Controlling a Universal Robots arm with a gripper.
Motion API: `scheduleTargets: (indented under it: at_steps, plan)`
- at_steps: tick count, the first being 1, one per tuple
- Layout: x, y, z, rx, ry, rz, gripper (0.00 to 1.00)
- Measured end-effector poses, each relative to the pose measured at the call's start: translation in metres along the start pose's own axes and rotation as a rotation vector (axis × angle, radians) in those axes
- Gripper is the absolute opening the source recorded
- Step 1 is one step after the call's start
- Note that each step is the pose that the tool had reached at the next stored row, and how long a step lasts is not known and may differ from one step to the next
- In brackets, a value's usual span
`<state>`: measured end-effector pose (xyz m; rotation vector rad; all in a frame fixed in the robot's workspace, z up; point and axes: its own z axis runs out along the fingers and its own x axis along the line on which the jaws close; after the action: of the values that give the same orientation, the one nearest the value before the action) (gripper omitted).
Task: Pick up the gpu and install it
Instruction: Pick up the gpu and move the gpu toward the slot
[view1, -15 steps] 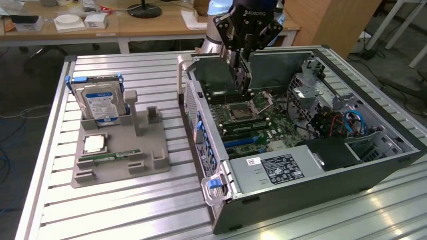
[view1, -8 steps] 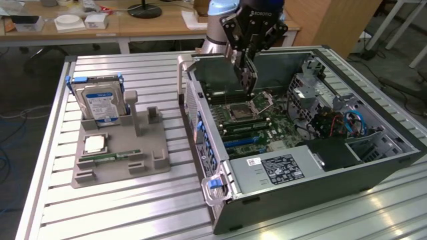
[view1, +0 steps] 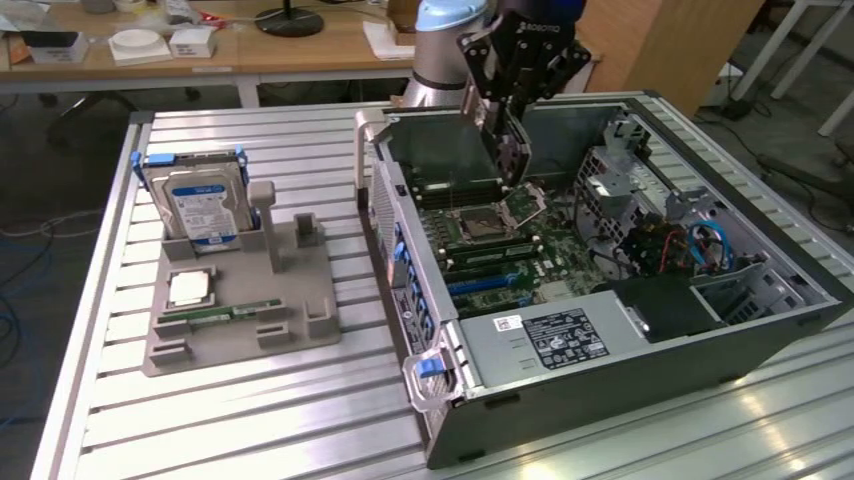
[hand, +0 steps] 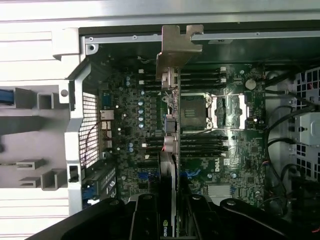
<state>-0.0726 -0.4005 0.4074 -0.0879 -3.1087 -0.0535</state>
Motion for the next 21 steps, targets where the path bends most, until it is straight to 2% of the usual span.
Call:
scheduleTargets:
  at_steps: [12, 21]
  plan:
    - [-0.022, 0.0012, -0.0005, -0.0021, 0.0014, -0.035, 0.26]
    - [-0.036, 0.0021, -0.0004, -0.0065, 0.0026, -0.061, 0.26]
